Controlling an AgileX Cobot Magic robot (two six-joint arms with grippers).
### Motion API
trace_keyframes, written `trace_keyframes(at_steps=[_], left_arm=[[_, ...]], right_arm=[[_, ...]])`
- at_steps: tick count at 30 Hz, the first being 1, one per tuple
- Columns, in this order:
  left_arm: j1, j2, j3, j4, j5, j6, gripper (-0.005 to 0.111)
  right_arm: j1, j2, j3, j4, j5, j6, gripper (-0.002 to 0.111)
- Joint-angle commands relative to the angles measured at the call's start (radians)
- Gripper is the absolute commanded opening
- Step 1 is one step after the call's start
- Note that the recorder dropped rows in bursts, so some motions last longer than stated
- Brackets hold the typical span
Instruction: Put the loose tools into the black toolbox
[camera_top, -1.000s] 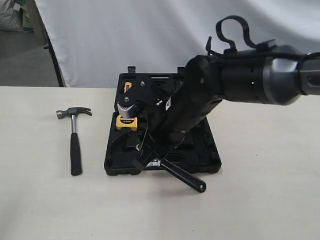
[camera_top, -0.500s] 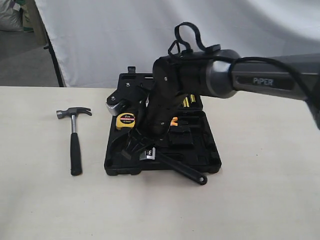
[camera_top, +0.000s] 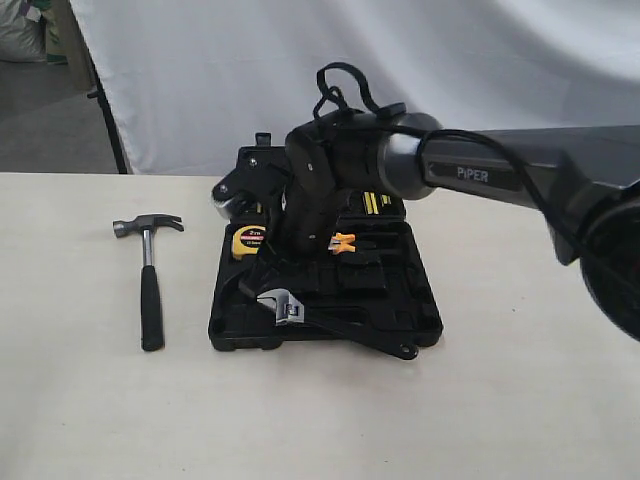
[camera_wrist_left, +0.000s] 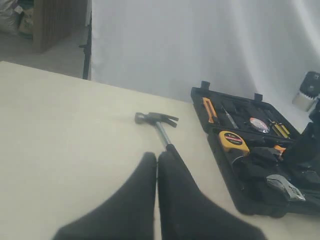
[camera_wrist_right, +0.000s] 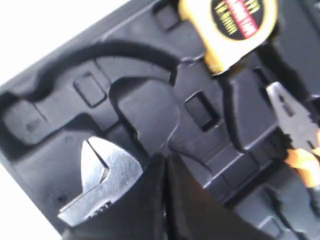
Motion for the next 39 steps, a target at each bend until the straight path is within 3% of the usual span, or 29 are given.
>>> trace_keyframes(at_steps=[1,3,6,23,26,31,33,39], left_arm=[[0.025,-0.003,-0.003,0.004,-0.007,-0.005,0.001],[0.025,-0.003,-0.003,0.004,-0.007,-0.005,0.001],[0.025,-0.003,-0.003,0.004,-0.007,-0.005,0.001],[0.025,-0.003,-0.003,0.004,-0.007,-0.005,0.001],[0.025,-0.003,-0.003,0.004,-0.007,-0.005,0.001],[0.025,-0.003,-0.003,0.004,-0.007,-0.005,0.001],[0.025,-0.003,-0.003,0.004,-0.007,-0.005,0.001],[0.025,-0.003,-0.003,0.004,-0.007,-0.005,0.001]], right_arm=[[0.011,-0.061,-0.009,-0.088,0.034,0.182,0.023],[0.037,-0.063,-0.009,-0.119,0.085,0.215,0.049],[0.042,-0.052,-0.009,-0.104,0.125,0.215,0.063],[0.038,0.063,-0.009,0.004,0.085,0.302,0.064],[0.036,0.073,-0.009,0.002,0.082,0.3,0.054],[0.028,0.069,-0.009,0.002,0.086,0.3,0.012],[0.028,0.069,-0.009,-0.006,0.089,0.3,0.0],[0.028,0.069,-0.067,-0.145,0.145,0.293,0.0]])
